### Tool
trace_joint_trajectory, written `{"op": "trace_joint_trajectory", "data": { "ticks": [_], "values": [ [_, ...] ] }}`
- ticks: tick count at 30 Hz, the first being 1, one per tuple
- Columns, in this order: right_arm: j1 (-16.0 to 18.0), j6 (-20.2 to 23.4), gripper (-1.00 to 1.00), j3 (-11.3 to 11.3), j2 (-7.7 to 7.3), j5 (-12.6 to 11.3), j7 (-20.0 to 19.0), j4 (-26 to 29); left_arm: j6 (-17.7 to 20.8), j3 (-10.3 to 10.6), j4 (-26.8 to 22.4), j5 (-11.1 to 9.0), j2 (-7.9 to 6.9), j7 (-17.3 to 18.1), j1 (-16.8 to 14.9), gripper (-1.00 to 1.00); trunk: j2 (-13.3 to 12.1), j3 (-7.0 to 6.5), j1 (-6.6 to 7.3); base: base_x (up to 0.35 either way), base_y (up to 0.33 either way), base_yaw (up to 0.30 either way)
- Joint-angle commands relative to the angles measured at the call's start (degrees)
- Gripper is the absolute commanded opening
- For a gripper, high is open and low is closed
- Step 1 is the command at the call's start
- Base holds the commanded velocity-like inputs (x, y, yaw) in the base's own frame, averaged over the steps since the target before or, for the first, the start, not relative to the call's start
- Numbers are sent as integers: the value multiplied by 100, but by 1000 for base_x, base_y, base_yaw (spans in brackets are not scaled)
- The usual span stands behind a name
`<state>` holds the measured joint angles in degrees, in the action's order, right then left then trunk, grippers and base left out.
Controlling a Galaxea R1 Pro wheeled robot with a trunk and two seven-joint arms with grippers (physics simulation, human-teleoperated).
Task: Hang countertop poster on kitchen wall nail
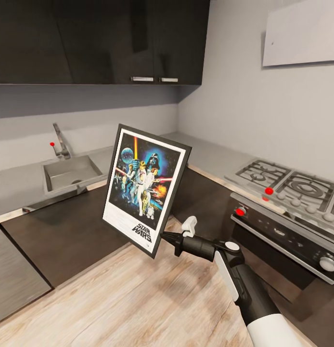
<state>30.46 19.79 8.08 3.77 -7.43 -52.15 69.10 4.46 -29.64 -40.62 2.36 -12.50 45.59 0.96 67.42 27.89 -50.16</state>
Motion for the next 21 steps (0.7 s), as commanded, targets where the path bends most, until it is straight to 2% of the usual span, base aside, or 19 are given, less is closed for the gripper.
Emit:
{"op": "trace_joint_trajectory", "data": {
  "ticks": [1, 21],
  "values": [
    [4, 60, -100, 1, 1, -53, 1, -2, 47, -23, -16, 24, 4, 32, 1, 100, -38, -14, 22, 0, 0, 0],
    [4, 60, -100, 1, 1, -56, -2, -11, 46, -23, -16, 27, 2, 36, 1, 100, -840, -373, 461, 0, 0, 0]
  ]
}}
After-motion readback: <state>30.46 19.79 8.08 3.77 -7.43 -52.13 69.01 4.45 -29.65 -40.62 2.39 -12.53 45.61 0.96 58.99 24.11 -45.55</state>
